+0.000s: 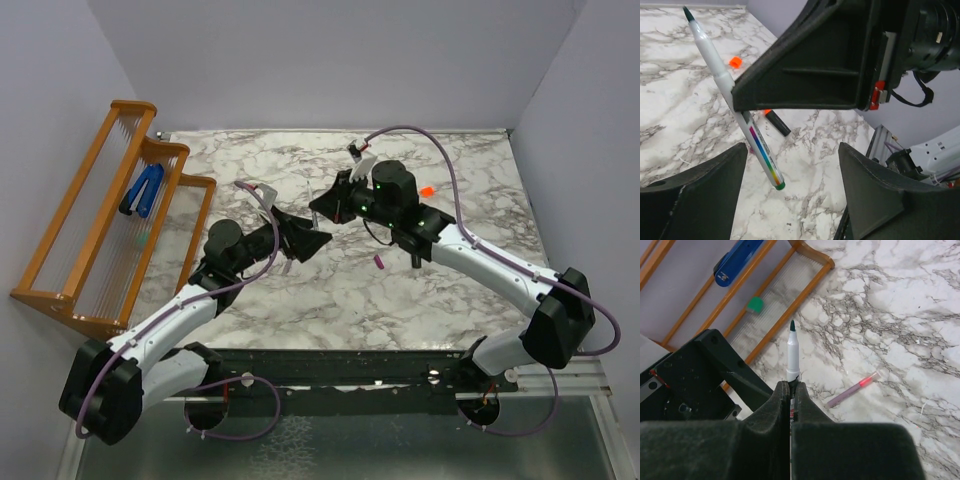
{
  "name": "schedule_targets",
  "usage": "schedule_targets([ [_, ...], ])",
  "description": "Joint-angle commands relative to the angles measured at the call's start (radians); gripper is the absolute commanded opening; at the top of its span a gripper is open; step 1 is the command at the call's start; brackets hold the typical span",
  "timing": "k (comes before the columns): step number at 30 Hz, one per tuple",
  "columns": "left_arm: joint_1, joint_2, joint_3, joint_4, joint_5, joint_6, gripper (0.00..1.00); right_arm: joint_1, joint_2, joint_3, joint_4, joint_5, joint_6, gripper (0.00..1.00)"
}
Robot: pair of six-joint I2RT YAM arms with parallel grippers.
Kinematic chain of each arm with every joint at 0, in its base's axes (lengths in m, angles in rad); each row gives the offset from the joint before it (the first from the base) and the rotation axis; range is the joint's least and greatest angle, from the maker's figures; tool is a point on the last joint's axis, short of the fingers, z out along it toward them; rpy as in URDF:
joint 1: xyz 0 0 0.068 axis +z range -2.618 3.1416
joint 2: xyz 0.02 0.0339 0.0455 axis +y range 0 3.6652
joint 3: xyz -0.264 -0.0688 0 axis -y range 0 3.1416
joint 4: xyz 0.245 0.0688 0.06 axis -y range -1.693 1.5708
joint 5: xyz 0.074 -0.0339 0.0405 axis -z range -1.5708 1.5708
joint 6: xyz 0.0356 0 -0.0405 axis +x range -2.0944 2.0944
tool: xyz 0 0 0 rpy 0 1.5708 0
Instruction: Insert the pens into the pen caps
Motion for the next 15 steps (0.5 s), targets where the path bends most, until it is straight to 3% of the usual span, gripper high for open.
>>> schedule_targets([
  [1,-0.005,0.011,0.011,0.063,-0.062,-0.007,0.69,0.013,0.000,-0.003,0.030,-0.017,0.010,0.01],
  [4,-0.005,0.023,0.014,0.063,-0.062,-0.016,0.37,0.014,0.000,0.003,0.025,-0.017,0.009,0.01],
  [5,-0.005,0.027,0.012,0.063,-0.062,-0.022,0.10,0.015,0.000,0.004,0.024,-0.015,0.008,0.00],
  [6,-0.005,0.029,0.010,0.064,-0.063,-0.028,0.00,0.014,-0.001,0.006,0.022,-0.014,0.006,0.01],
  [15,-0.005,0.022,0.003,0.063,-0.057,-0.027,0.00,0.014,-0.014,0.007,0.027,0.025,-0.006,0.01],
])
